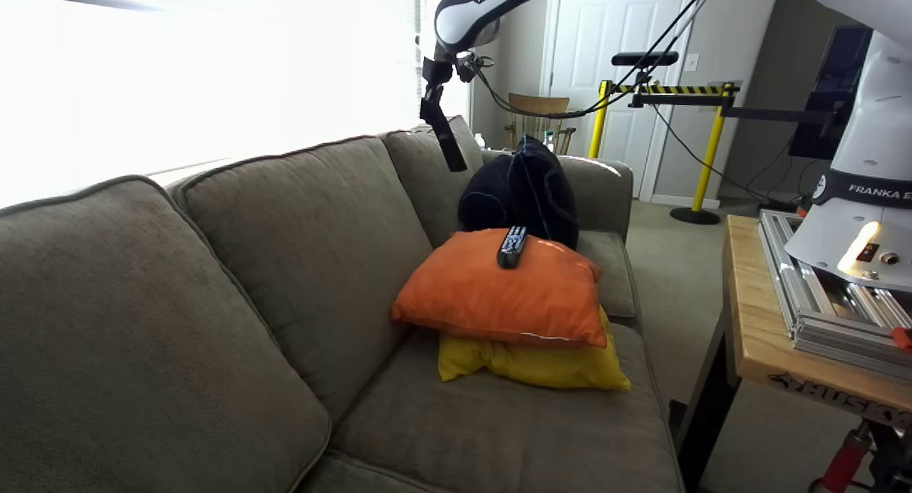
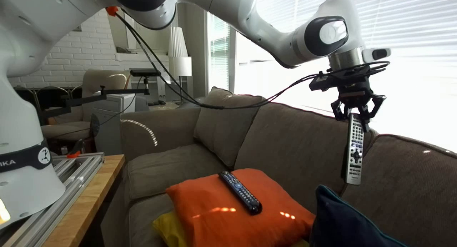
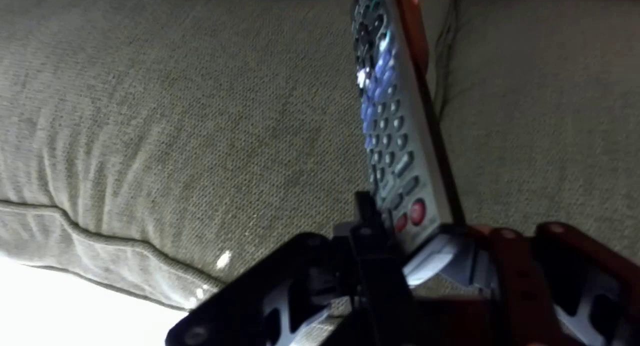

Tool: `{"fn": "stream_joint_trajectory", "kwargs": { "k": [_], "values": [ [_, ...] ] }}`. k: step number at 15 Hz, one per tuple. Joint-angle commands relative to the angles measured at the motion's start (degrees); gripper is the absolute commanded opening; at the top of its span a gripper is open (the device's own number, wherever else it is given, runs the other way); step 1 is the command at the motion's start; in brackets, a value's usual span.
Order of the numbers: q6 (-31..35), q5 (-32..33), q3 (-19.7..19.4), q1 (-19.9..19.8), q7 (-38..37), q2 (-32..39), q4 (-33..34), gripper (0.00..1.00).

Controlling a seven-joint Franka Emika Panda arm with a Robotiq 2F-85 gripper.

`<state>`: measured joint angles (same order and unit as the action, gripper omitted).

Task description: Remove the remotes from the bag

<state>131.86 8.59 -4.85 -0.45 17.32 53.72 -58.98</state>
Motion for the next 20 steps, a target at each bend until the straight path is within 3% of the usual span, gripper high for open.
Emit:
{"fn": "stream_joint_trajectory", "kwargs": {
  "k": [1, 12, 20],
  "values": [
    [0.7, 2.9, 1.4, 0.8, 2.2, -7.4, -12.6, 0.04],
    [6.2, 5.9, 4.6, 1.4, 3.9, -20.1, -37.7, 0.04],
    [21.3, 7.9, 4.4, 1.6, 3.7, -25.4, -52.9, 0.04]
  ]
}}
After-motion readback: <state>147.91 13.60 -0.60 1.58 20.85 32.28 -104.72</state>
